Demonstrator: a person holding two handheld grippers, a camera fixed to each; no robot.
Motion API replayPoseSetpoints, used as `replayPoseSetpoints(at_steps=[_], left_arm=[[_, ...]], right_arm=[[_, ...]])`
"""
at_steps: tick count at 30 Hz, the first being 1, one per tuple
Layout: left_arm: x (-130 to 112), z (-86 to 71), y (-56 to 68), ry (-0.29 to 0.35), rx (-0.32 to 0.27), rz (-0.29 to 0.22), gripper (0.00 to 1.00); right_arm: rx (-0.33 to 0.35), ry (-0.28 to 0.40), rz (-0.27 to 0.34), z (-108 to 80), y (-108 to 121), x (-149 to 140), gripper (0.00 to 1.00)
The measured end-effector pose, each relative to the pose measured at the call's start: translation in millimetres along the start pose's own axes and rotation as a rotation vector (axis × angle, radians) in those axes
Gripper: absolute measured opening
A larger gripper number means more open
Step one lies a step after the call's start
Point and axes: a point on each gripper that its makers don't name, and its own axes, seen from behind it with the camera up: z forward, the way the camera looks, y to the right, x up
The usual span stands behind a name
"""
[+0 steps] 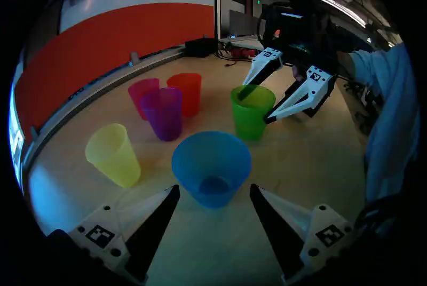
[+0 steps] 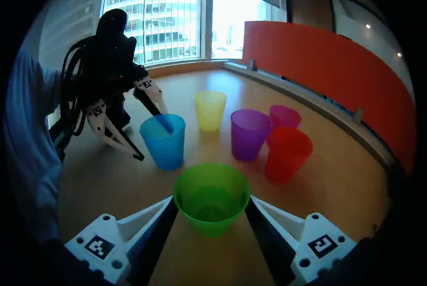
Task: Pour water
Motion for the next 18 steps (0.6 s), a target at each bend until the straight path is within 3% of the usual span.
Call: replayPoseSetpoints(at_steps=[10, 14, 18], left_arm=[[-0.6, -7.7, 2.1, 0.006, 0.001, -0.027, 0.98], [-1.1, -9.9, 3.2, 0.005, 0.006, -0.026, 0.98], [-3.5, -13.9, 3.2, 0.004, 0.017, -0.029, 0.98]], right_arm=[[-0.019, 0.001, 0.01, -3.9, 0.3, -6.1, 0.91], [-0.037, -0.006, 0.008, -4.0, 2.8, -9.0, 1.0], [-0.051, -0.008, 0.007, -7.7, 2.2, -10.2, 1.0]])
